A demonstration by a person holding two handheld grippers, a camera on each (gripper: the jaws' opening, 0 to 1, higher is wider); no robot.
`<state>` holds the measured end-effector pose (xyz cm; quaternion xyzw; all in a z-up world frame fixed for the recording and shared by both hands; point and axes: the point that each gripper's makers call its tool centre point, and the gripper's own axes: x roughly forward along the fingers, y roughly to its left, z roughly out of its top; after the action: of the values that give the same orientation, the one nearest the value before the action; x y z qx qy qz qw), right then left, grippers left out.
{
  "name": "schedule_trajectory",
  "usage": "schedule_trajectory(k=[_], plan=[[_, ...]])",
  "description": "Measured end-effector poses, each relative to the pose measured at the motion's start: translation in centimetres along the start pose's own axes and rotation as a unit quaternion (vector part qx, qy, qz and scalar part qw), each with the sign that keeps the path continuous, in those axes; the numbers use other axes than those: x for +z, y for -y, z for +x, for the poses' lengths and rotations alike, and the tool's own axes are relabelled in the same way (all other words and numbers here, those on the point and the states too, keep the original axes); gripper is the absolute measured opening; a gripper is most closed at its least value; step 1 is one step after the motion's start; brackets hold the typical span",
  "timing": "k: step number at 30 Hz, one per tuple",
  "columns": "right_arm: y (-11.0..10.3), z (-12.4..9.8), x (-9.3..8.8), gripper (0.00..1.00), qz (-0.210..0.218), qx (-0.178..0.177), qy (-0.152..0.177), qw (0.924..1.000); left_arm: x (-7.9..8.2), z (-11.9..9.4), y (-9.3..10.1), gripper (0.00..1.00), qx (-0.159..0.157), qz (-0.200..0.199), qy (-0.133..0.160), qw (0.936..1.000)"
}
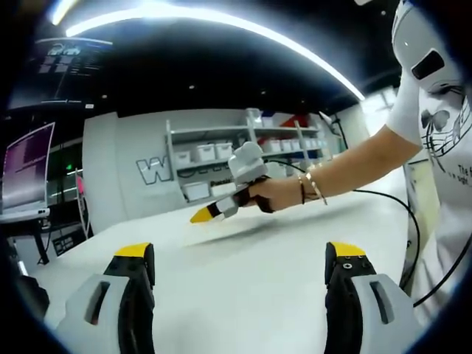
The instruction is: Open the resealable bag by pulling the two sides of the seal apart until the entire bag opening is separated and visibly accessible.
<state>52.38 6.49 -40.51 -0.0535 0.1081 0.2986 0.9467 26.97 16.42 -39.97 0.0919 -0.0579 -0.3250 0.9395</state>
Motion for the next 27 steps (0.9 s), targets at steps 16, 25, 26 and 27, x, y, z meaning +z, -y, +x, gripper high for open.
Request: schedule_trajectory(k=[16,25,26,27], plan=[[1.0,-1.2,-0.2,0.94,0.012,-0.009,0.006,0.9999,-0.2,0.1,-0.2,0.95,0.000,0.001,-0.001,1.0000],[0.9,-2.1,0.2,0.92,0.018,-0.004,0.018,0.9997,-0.2,0.1,-0.2,0.95,0.002,0.002,-0.001,1.0000],[0.9,-2.2,0.2,0.91,0.019,-0.004,0.020,0.9996,-0.2,0.1,-0.3,0.95,0.002,0.001,-0.001,1.0000],[0.9,-2.3,0.3,0.91,0.020,-0.005,0.022,0.9996,-0.2,0.1,-0.2,0.95,0.002,0.001,0.000,1.0000]])
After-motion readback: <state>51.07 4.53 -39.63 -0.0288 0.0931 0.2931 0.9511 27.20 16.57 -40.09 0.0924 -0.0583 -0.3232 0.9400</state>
